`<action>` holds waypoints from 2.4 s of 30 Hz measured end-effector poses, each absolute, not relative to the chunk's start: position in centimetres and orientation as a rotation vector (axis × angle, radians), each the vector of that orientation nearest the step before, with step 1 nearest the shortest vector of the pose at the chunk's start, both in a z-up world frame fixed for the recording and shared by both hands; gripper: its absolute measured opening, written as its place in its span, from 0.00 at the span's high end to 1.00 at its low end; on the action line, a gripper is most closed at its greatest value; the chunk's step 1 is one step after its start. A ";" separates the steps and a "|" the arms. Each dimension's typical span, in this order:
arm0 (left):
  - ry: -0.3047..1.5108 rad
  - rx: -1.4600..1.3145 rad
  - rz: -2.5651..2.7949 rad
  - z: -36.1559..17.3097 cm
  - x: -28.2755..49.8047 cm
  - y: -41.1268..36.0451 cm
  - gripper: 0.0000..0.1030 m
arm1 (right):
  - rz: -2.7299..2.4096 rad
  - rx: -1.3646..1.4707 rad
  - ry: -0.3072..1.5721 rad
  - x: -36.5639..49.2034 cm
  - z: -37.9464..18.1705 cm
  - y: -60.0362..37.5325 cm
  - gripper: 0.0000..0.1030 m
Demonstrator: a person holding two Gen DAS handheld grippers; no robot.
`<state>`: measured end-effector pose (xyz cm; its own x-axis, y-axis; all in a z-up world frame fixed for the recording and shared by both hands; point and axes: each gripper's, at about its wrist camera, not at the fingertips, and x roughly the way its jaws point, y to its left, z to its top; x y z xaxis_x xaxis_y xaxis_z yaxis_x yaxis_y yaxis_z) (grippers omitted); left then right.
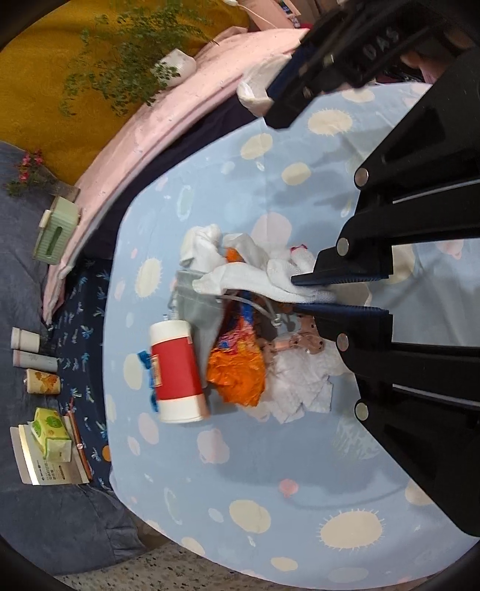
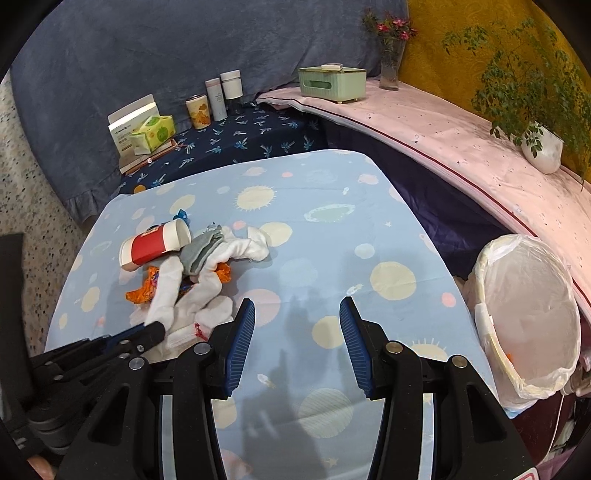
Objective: Collect trash
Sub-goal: 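Grasp the white glove with the left tool while the right tool grasps the white tissue, then carry the glove with the left tool while the right tool carries the tissue to the bin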
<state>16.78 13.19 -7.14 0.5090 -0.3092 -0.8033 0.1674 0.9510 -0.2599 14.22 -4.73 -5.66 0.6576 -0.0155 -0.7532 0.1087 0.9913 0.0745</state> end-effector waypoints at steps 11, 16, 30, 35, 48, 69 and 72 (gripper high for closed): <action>0.846 -0.208 -0.206 -0.3 18.5 18.4 0.91 | -0.004 0.123 0.859 15.8 -5.5 -1.5 0.54; 0.839 -0.213 -0.140 -0.4 19.0 20.9 0.91 | 0.065 0.108 0.893 16.0 -6.8 1.5 0.54; 0.901 -0.225 -0.109 -3.4 18.7 23.1 0.91 | 0.235 0.075 1.003 16.4 -11.8 8.9 0.59; 0.914 -0.224 -0.113 -3.8 18.7 23.2 0.91 | 0.196 0.061 1.061 17.2 -14.8 9.2 0.64; 0.910 -0.206 -0.157 -3.2 17.9 20.5 0.91 | 0.156 0.114 0.916 15.4 -8.7 4.1 0.92; 0.828 -0.099 -0.358 2.6 15.3 7.4 0.91 | -0.012 0.285 0.659 11.2 1.9 -11.5 0.92; 0.819 -0.073 -0.394 3.3 14.9 5.0 0.91 | -0.040 0.294 0.639 10.4 2.5 -13.4 0.92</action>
<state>14.90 4.96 3.28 0.6147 -0.3693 -0.6970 0.3135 0.9252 -0.2137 10.37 -13.45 2.53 0.8034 0.0528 -0.5930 0.1272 0.9578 0.2576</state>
